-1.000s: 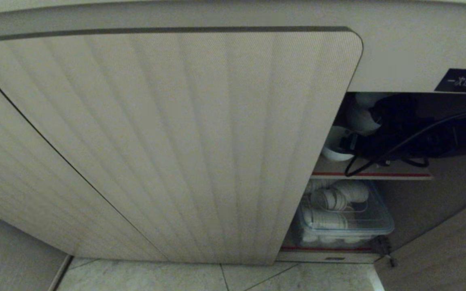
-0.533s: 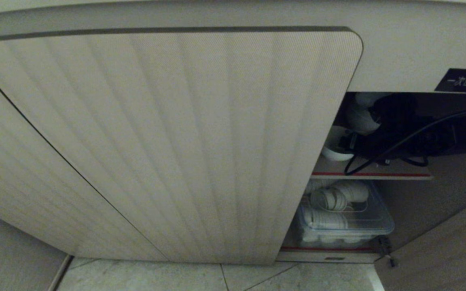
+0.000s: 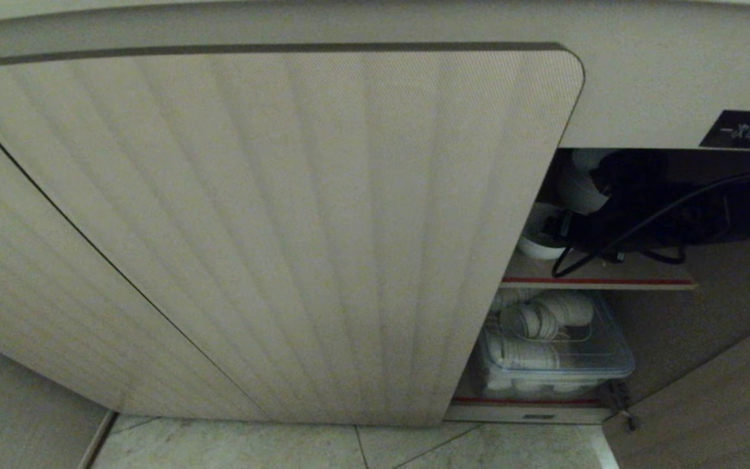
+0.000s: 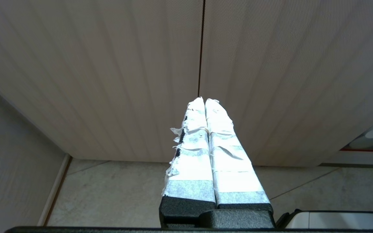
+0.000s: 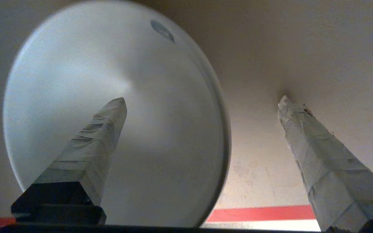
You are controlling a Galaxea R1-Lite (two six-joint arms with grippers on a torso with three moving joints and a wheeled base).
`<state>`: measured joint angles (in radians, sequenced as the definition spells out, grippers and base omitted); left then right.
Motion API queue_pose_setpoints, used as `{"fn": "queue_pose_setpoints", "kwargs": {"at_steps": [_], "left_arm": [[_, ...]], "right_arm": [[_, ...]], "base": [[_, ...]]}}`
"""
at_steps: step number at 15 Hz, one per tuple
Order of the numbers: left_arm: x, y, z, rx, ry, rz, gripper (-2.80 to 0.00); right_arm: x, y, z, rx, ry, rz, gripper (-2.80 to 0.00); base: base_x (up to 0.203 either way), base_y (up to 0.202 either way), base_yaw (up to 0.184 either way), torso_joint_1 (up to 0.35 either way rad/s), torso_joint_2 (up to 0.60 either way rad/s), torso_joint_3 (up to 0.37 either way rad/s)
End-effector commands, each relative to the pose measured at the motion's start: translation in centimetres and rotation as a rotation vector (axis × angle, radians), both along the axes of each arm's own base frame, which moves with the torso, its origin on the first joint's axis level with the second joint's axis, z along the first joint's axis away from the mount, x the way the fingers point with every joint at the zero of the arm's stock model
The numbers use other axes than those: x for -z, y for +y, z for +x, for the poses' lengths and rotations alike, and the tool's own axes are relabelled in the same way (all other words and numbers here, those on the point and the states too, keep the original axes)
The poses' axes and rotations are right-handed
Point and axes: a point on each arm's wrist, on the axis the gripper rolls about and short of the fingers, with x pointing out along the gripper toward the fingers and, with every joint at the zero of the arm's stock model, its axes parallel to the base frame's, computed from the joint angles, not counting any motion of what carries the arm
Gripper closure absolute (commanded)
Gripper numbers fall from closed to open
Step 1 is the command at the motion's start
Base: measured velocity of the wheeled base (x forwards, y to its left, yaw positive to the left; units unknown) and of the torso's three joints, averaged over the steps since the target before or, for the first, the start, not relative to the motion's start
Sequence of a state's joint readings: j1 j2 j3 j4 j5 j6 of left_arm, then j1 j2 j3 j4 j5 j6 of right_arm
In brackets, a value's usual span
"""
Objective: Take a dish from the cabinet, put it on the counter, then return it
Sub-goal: Take the bowl from the cabinet
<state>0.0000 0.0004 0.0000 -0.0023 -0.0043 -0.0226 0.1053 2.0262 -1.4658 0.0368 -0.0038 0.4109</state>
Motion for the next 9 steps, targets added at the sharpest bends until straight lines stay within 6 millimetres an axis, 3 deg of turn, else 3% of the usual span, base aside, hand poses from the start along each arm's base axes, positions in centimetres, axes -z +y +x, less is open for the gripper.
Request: {"fn": "queue_pose_setpoints", "kwargs": {"at_steps": [1, 9], "left_arm": [[-0.01, 0.00, 0.00, 0.000, -0.001, 0.000, 0.00], [-0.01, 0.00, 0.00, 0.000, -0.001, 0.000, 0.00]], "right_arm": [[-0.11, 0.02, 0.08, 0.001, -0.004, 0.001, -2.80], [-0.23, 0.03, 0.30, -0.011, 0.020, 0.009, -2.80]], "base": [[0.000, 0.000, 0.000, 0.000, 0.00, 0.000], [0.000, 0.000, 0.000, 0.000, 0.00, 0.000]]}}
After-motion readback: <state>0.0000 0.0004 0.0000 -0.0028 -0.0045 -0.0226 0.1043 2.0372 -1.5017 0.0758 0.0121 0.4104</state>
